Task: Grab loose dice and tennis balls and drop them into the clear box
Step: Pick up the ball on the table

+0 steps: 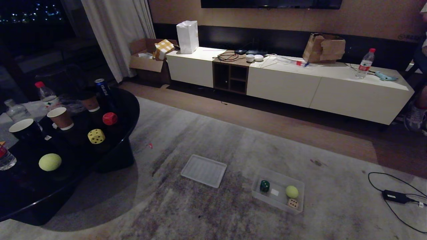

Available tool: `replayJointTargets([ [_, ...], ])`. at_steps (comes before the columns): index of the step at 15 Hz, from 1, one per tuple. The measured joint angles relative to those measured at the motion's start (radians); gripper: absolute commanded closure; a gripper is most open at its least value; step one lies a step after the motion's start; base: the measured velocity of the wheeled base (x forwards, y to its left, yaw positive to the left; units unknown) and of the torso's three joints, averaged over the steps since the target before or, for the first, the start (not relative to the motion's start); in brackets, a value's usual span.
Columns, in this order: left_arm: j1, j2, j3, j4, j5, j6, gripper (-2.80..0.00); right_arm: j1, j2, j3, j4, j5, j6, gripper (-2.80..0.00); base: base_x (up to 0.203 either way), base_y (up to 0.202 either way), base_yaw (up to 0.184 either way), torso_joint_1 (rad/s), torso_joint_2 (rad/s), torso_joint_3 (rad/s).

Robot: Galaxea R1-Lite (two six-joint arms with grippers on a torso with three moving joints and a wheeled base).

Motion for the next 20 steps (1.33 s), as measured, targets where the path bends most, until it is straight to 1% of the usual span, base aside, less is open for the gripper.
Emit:
replayJointTargets([
  [2, 0.000, 0.000, 0.000, 0.000, 0.000, 0.001, 0.00, 0.000, 0.000, 0.000, 0.000, 0.000, 0.001, 0.00, 0.003, -0.005, 0.116, 0.000, 0.00, 0.000],
  [20, 0.000, 0.000, 0.000, 0.000, 0.001, -0.001, 0.00, 0.000, 0.000, 0.000, -0.002, 0.000, 0.001, 0.00, 0.000, -0.008, 0.164, 0.002, 0.00, 0.003],
])
